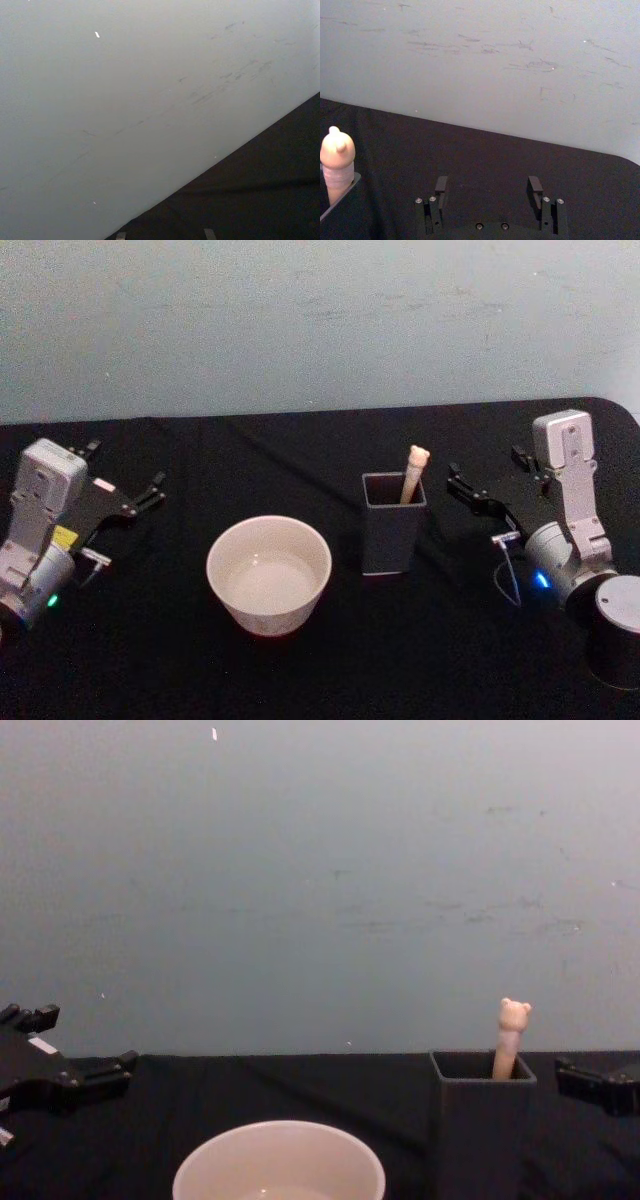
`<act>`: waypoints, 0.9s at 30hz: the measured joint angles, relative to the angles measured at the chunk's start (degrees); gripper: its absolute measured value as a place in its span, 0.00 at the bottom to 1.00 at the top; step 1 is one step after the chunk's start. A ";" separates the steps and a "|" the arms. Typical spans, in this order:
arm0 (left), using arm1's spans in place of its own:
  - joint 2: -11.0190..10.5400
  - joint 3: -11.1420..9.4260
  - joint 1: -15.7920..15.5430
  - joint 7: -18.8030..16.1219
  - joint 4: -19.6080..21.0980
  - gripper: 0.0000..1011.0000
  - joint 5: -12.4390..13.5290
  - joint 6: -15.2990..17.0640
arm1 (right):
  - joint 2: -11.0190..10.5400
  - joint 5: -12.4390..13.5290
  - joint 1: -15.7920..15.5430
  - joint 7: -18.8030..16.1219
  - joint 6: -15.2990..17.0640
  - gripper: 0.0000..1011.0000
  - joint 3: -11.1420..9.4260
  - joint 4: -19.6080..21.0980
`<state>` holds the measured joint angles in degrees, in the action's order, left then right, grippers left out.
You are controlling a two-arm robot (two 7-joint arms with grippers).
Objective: Pick up the stirring spoon with one hand, stir inside the cup, then place it back in its original position.
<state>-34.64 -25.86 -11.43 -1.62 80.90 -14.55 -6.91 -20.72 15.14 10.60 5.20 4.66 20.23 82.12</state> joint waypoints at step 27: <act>0.00 0.00 0.00 0.00 0.00 0.99 0.00 0.00 | -0.07 0.10 0.00 0.09 -0.10 0.99 0.00 0.12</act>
<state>-34.65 -25.86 -11.44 -1.62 80.90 -14.55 -6.91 -20.79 15.23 10.60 5.29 4.56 20.23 82.24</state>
